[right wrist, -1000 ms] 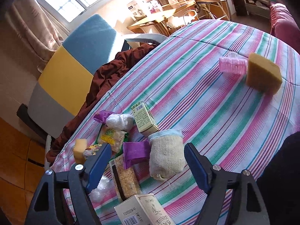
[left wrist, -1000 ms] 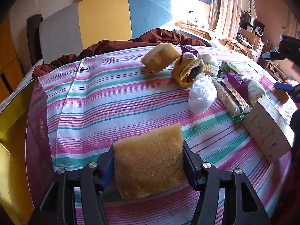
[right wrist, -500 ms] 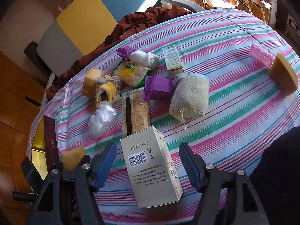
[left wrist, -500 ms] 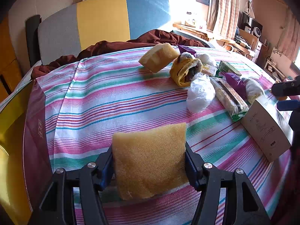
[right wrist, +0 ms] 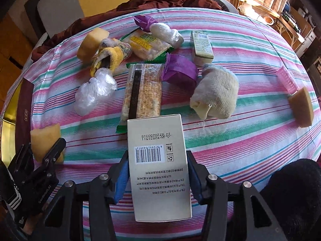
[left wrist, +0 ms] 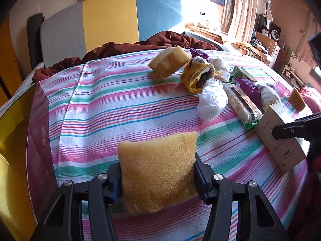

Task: Organize objects
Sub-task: 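Grasp the white barcode box with the right gripper while the left holds the sponge, then lower the yellow sponge into the gold tray and open the left gripper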

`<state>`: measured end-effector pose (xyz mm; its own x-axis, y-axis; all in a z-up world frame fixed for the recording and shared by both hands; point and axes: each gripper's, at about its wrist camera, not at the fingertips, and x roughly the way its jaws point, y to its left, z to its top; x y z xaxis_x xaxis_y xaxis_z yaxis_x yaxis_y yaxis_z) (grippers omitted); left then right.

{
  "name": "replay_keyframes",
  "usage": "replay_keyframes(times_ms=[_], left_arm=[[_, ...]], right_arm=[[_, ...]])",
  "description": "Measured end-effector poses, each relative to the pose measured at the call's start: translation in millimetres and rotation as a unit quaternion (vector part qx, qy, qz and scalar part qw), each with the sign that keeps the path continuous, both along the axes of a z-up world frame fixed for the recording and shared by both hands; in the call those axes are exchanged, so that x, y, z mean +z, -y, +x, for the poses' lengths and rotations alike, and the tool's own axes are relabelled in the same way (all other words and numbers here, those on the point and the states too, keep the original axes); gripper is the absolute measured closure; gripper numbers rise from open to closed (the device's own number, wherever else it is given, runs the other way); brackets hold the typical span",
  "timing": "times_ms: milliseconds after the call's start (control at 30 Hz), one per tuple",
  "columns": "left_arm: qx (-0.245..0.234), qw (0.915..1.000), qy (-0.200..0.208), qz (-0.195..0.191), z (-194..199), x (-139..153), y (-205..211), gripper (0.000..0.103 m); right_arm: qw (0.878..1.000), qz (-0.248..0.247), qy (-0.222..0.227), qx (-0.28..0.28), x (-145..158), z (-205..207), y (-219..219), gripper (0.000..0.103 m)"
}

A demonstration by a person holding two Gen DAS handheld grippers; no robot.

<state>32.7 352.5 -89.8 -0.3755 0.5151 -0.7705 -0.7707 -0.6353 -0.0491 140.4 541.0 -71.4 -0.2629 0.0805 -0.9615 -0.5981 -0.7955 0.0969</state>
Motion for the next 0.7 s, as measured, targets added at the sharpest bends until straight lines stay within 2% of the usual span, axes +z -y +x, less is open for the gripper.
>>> replay_keyframes(times_ms=[67, 367, 600, 700], left_arm=[[0.006, 0.9999, 0.011, 0.008, -0.3, 8.3, 7.5, 0.048], [0.039, 0.9981, -0.003, 0.047, -2.2, 52.3, 62.1, 0.048], [0.082, 0.9946, -0.007, 0.064, -12.7, 73.4, 107.5, 0.048], [0.116, 0.991, -0.01, 0.064, -24.0, 78.9, 135.5, 0.048]], right_arm=[[1.0, -0.002, -0.002, 0.0, -0.2, 0.8, -0.5, 0.051], [1.0, -0.003, -0.005, 0.003, 0.1, 4.4, -2.5, 0.051], [1.0, -0.001, -0.006, 0.003, 0.9, 8.8, -6.3, 0.051], [1.0, -0.002, -0.008, 0.003, 1.5, 10.9, -8.6, 0.051]])
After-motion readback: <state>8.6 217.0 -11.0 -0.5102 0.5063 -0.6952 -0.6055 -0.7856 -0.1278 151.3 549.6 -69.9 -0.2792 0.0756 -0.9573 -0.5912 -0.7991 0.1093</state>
